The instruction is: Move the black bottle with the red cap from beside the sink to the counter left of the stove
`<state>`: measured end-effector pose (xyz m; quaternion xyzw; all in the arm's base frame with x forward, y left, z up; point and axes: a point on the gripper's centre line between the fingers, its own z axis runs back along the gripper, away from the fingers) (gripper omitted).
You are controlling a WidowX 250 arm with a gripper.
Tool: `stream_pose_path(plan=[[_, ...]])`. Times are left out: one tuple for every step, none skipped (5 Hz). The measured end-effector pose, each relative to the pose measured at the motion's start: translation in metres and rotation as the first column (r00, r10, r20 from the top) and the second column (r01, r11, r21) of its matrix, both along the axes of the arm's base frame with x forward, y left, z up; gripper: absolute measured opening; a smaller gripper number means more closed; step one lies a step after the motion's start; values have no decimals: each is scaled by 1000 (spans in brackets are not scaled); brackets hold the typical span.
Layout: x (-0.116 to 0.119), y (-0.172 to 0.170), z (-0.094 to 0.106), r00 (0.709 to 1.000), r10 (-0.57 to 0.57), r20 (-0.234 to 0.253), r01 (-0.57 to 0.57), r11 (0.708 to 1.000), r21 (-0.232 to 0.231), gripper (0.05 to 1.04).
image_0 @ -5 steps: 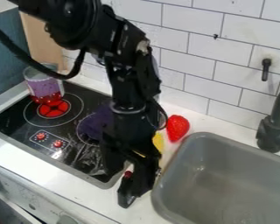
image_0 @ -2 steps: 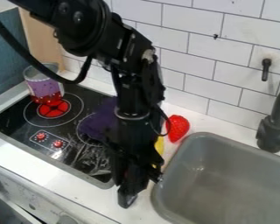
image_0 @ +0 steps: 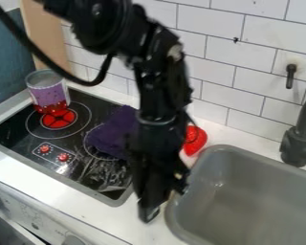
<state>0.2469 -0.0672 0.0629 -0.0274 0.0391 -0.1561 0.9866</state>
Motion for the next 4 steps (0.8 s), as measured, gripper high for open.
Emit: stream_pose_path(plan=[[9,10,53,986,52,160,-59,997,41,345],[-8,34,81,975,145,167,-160,983,87,345],[-24,59,83,954,265,141,-283,951,127,345],[-39,87,86,918,371,141,-389,913,126,345]])
